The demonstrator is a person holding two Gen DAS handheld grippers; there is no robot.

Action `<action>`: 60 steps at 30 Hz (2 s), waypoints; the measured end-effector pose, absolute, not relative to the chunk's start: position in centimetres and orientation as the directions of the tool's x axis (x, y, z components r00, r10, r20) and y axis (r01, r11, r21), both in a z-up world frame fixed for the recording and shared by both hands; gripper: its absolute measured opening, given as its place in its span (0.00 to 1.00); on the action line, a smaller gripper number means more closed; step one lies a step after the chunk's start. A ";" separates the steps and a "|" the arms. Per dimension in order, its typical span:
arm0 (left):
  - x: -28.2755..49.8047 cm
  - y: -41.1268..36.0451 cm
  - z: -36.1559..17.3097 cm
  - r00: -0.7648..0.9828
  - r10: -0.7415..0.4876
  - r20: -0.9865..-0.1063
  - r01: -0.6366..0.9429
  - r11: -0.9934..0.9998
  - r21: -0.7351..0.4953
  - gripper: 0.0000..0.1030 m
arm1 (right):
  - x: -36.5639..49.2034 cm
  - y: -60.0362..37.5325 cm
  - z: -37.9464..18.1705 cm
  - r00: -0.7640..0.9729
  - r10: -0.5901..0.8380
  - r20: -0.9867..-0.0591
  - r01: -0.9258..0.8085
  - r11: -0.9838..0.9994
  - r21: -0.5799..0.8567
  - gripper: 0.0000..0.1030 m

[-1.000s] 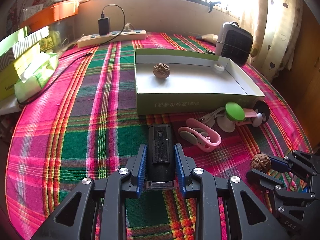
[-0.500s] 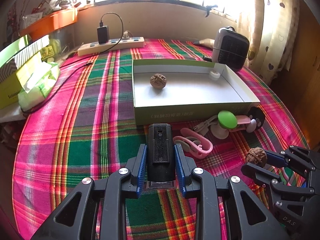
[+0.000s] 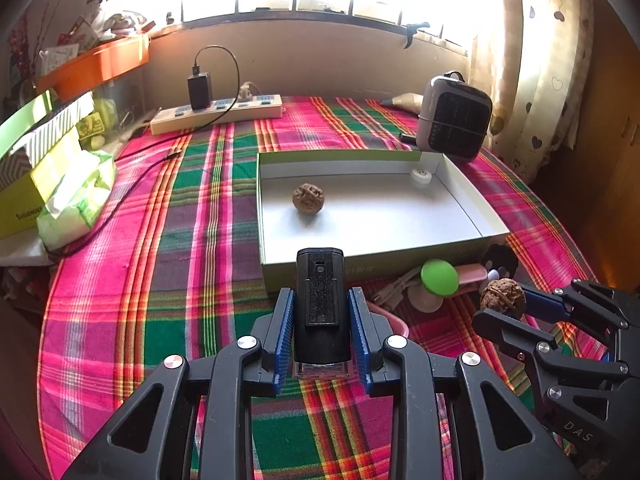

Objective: Organize objects
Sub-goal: 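Carry the walnut in the right tool and flashlight in the left tool into the tray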

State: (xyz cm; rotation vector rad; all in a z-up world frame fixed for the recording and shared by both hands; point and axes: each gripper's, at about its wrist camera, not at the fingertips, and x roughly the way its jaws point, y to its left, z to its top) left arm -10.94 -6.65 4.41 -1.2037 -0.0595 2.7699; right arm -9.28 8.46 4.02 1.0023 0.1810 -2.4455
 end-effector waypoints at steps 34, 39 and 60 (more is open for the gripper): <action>-17.8 -6.6 3.9 -0.649 0.122 -0.751 -0.081 -0.993 -0.091 0.24 | -22.2 6.6 4.9 -0.591 -0.343 -0.731 0.453 -0.890 0.052 0.29; -18.4 -6.4 3.6 -0.642 0.123 -0.757 -0.080 -0.992 -0.093 0.24 | -23.9 6.1 4.3 -0.576 -0.327 -0.749 0.453 -0.891 0.041 0.29; -20.4 -6.3 2.1 -0.615 0.129 -0.778 -0.087 -0.992 -0.095 0.24 | -27.8 4.4 1.4 -0.520 -0.276 -0.808 0.466 -0.885 0.003 0.30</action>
